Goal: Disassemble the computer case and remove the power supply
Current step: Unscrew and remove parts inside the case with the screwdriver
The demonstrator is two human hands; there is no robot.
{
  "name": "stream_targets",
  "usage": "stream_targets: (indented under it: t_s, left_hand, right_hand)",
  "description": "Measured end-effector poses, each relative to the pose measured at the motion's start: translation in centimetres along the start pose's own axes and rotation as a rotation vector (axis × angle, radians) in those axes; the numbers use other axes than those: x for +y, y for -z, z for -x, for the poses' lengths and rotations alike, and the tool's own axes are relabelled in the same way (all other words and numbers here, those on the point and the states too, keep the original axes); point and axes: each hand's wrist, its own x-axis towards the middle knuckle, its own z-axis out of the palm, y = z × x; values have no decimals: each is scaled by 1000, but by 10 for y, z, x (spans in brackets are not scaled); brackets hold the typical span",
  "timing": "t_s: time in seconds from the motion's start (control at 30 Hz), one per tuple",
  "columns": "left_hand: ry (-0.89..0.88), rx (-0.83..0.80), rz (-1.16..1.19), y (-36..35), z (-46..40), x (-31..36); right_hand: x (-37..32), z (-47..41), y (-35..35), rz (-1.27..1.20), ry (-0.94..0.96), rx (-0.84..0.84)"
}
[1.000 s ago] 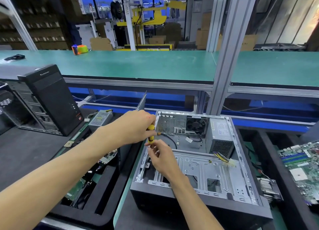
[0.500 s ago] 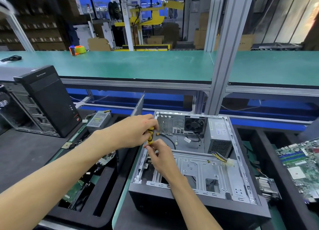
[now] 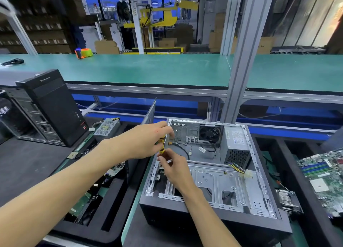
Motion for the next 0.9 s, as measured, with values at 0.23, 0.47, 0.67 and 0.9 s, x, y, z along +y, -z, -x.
stream_targets:
  t_s: [0.23, 0.47, 0.67, 0.9]
  left_hand:
    - [231, 159, -252, -6, -7, -4]
    - [354, 242, -187, -13, -9, -9]
    - [445, 302, 140, -27, 5, -21]
    - [493, 202, 411, -76, 25, -30]
  right_hand:
    - [-1, 1, -2, 71, 40, -6]
    - [-6, 0, 0, 72, 22, -2]
    - [-8, 1, 3, -2, 22, 39]
    - [-10, 0, 6, -160, -45, 111]
